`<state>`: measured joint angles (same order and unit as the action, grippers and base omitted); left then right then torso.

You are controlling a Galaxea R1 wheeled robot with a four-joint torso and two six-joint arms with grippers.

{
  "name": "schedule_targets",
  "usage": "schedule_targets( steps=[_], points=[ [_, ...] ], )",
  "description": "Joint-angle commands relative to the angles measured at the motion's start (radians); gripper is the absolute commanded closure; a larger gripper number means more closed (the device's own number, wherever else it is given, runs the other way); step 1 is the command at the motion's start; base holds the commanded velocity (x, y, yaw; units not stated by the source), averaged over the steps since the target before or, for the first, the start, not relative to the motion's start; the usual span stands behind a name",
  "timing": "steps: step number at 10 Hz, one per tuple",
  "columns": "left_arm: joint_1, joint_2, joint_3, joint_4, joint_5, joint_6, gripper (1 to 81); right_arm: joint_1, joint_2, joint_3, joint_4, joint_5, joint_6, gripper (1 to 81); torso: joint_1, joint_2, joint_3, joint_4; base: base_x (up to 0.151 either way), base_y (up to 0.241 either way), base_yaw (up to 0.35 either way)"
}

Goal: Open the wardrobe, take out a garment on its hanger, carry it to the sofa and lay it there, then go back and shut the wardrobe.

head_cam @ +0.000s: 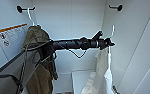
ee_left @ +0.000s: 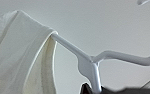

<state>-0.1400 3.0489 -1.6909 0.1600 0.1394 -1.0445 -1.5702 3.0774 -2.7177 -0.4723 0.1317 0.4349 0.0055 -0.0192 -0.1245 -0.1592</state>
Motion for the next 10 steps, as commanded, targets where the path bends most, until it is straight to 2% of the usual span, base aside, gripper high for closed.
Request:
schedule_targets(
  steps=[1,4,5,6,8,9,10],
  points=[
    [-0.187,-0.001,0.003,0.033,-0.047,0.018,81.1,0.031,0.0,0.003,0.003,-0.038,-0.001,1.0,0.0,0.0,0.0,0.0,0.0,0.0,0.0],
    [-0.177,-0.008,0.011,0.035,-0.052,0.018,81.1,0.029,-0.003,0.003,0.001,-0.038,-0.001,1.0,0.002,0.001,0.0,0.0,-0.082,0.0,0.0],
    [-0.177,-0.01,0.013,0.035,-0.052,0.018,81.1,0.028,-0.003,0.003,0.001,-0.038,-0.001,1.0,0.0,0.0,0.05,0.0,-0.113,0.0,0.0],
    [-0.174,-0.013,0.014,0.033,-0.052,0.018,81.1,0.028,-0.003,0.003,0.001,-0.038,-0.001,1.0,0.001,0.001,0.063,0.0,-0.114,0.0,0.0],
    [-0.172,-0.015,0.017,0.033,-0.052,0.017,81.1,0.028,-0.003,0.003,0.001,-0.04,-0.001,1.0,0.002,0.002,0.124,0.0,-0.114,0.0,0.0],
    [-0.172,-0.016,0.017,0.035,-0.052,0.017,81.1,0.028,-0.003,0.003,0.001,-0.04,-0.001,1.0,0.001,0.002,0.079,0.0,-0.113,0.0,0.0],
    [-0.169,-0.016,0.022,0.035,-0.052,0.017,81.1,0.026,-0.003,0.003,0.0,-0.04,-0.001,1.0,0.0,0.001,0.104,0.0,-0.12,0.0,0.0]
  ],
)
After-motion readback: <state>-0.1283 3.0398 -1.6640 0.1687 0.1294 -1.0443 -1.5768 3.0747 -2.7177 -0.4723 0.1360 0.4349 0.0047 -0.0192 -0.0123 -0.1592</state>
